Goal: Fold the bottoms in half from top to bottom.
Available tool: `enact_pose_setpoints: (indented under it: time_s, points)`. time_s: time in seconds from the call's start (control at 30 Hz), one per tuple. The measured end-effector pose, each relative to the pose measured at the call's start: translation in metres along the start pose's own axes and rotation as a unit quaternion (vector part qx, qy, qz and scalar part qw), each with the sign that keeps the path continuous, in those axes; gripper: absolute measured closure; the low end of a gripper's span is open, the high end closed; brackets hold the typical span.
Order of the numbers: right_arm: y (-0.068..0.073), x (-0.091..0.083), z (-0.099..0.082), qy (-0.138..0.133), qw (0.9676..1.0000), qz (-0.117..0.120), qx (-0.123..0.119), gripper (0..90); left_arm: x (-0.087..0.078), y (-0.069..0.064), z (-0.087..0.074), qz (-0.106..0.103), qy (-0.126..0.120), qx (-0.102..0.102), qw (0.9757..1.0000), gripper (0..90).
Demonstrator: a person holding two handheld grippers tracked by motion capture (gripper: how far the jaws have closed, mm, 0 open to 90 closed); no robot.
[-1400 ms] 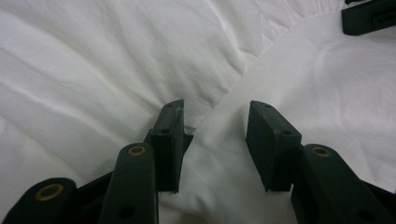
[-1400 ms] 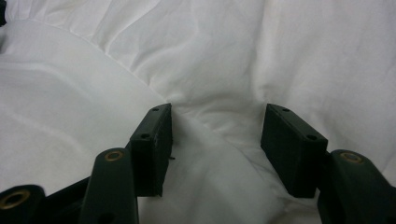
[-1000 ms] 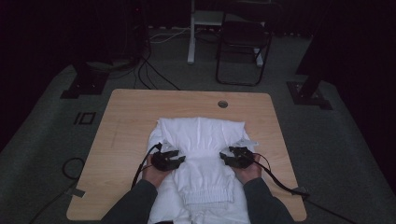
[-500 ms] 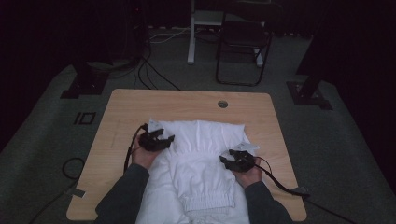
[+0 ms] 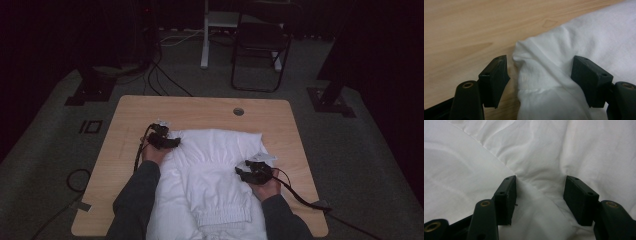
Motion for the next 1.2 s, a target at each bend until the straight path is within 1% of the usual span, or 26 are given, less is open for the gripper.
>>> enact_pose_setpoints:
  time_s: [0.03, 0.07, 0.1, 0.13, 0.17, 0.2, 0.23, 0.3, 0.33, 0.4, 0.47, 0.5, 0.53, 0.57, 0.6, 0.67, 0.73, 0.77, 0.8, 0.83, 0.93, 0.97, 1.0, 1.1, 1.17, 1.2]
  points:
    - [0.0, 0.0, 0.0, 0.001, 1.0, 0.001, 0.0, 42.9, 0.0, 0.0, 0.0, 0.0, 0.0, 0.0, 1.0, 30.6]
    - [-0.001, 0.0, 0.0, 0.004, 1.0, 0.002, -0.001, 43.3, 0.0, 0.0, 0.0, 0.0, 0.002, 0.007, 1.0, 31.5]
    - [-0.001, 0.0, 0.0, 0.004, 1.0, 0.002, -0.001, 43.3, 0.0, 0.0, 0.0, 0.0, 0.002, 0.007, 1.0, 35.4]
    - [-0.001, -0.001, 0.001, 0.01, 0.9999, 0.006, 0.0, 46.7, -0.001, -0.001, 0.0, -0.007, 0.001, 0.01, 0.9999, 35.4]
    - [-0.002, -0.002, 0.003, 0.02, 0.9997, 0.011, 0.002, 54.2, -0.002, -0.003, 0.001, -0.013, 0.002, 0.016, 0.9998, 40.9]
    - [-0.005, -0.006, 0.01, 0.027, 0.9992, 0.029, 0.01, 58.5, -0.002, -0.005, 0.002, -0.022, 0.001, 0.017, 0.9996, 48.9]
    - [-0.008, -0.009, 0.016, 0.019, 0.9993, 0.029, 0.012, 60.2, -0.002, -0.006, 0.003, -0.03, -0.002, 0.018, 0.9994, 57.2]
    - [-0.017, -0.014, 0.03, 0.003, 0.9998, 0.015, 0.015, 60.0, -0.002, -0.009, 0.003, -0.056, -0.01, 0.01, 0.9983, 72.4]
    - [-0.023, -0.016, 0.038, -0.007, 0.9998, 0.007, 0.019, 57.8, -0.002, -0.01, 0.003, -0.059, -0.01, 0.006, 0.9982, 76.4]
    - [-0.038, -0.015, 0.056, -0.02, 0.9994, -0.013, 0.025, 49.5, -0.003, -0.01, 0.003, -0.058, -0.01, 0.009, 0.9982, 78.0]
    - [-0.059, -0.007, 0.073, -0.024, 0.9982, -0.038, 0.039, 40.0, -0.002, -0.01, 0.003, -0.059, -0.011, 0.009, 0.9982, 78.0]
    - [-0.059, -0.007, 0.073, -0.024, 0.9982, -0.038, 0.039, 40.0, -0.002, -0.01, 0.003, -0.059, -0.011, 0.009, 0.9982, 78.0]
    - [-0.076, 0.004, 0.086, -0.024, 0.9964, -0.052, 0.063, 31.7, -0.002, -0.01, 0.003, -0.061, -0.011, 0.008, 0.998, 77.9]
    - [-0.076, 0.004, 0.086, -0.024, 0.9964, -0.052, 0.063, 31.7, -0.002, -0.01, 0.003, -0.062, -0.012, 0.008, 0.998, 77.9]
    - [-0.083, 0.012, 0.091, -0.02, 0.9958, -0.051, 0.073, 28.7, -0.002, -0.01, 0.003, -0.063, -0.013, 0.007, 0.9979, 77.9]
    - [-0.089, 0.023, 0.095, -0.01, 0.995, -0.054, 0.084, 25.0, -0.002, -0.01, 0.003, -0.063, -0.015, 0.004, 0.9979, 77.7]
    - [-0.093, 0.035, 0.097, 0.0, 0.9943, -0.045, 0.096, 22.9, -0.002, -0.009, 0.003, -0.064, -0.016, 0.004, 0.9978, 77.7]
    - [-0.098, 0.044, 0.096, 0.013, 0.9925, -0.048, 0.112, 22.3, -0.002, -0.009, 0.003, -0.064, -0.017, 0.003, 0.9978, 77.6]
    - [-0.098, 0.044, 0.096, 0.013, 0.9925, -0.048, 0.112, 22.3, -0.002, -0.009, 0.003, -0.064, -0.017, 0.004, 0.9978, 77.6]
    - [-0.102, 0.052, 0.094, 0.024, 0.9906, -0.058, 0.121, 22.4, -0.002, -0.009, 0.003, -0.063, -0.016, 0.004, 0.9978, 77.4]
    - [-0.101, 0.055, 0.093, 0.03, 0.9908, -0.064, 0.116, 22.7, -0.002, -0.009, 0.003, -0.063, -0.016, 0.001, 0.9979, 76.8]
    - [-0.101, 0.055, 0.093, 0.03, 0.9909, -0.067, 0.113, 23.2, -0.001, -0.009, 0.004, -0.059, -0.016, -0.001, 0.9982, 75.1]
    - [-0.1, 0.056, 0.093, 0.029, 0.9911, -0.07, 0.11, 23.6, -0.001, -0.008, 0.005, -0.051, -0.015, 0.005, 0.9986, 70.8]
    - [-0.098, 0.056, 0.092, 0.024, 0.9903, -0.079, 0.112, 27.0, 0.002, -0.003, 0.008, -0.032, -0.003, 0.0, 0.9995, 52.3]
    - [-0.096, 0.056, 0.091, 0.022, 0.9909, -0.085, 0.102, 32.7, 0.004, 0.0, 0.009, -0.028, 0.0, -0.004, 0.9996, 44.8]
    - [-0.094, 0.056, 0.09, 0.022, 0.9915, -0.088, 0.094, 37.2, 0.004, 0.001, 0.01, -0.029, 0.001, -0.007, 0.9996, 43.7]
Point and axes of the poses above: each handheld gripper's, and its own axes: x roughly forward along the jaws, z roughly out of its top, y roughly to its left, the point moved 7 cm from there along x, roughly forward along the jaws, and after that the axes turned 15 degrees about x, right-handed, at the moved point
